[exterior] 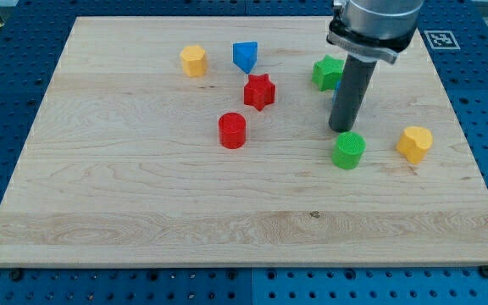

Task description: Move the green star top left to the blue cube

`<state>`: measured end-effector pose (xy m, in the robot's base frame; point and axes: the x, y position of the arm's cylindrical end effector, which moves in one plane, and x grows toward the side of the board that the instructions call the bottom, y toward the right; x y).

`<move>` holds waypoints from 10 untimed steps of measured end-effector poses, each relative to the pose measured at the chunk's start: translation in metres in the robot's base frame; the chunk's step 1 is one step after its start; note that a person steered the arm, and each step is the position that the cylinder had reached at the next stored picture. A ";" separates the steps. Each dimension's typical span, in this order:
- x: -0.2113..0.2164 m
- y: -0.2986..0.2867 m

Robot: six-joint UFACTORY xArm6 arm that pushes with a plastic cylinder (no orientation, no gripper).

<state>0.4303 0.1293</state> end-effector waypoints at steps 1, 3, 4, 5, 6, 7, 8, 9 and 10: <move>-0.029 0.000; -0.064 -0.002; -0.078 -0.017; -0.097 -0.027; -0.112 -0.031; -0.130 -0.031; -0.161 -0.031; -0.190 -0.031; -0.200 -0.026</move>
<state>0.2301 0.1030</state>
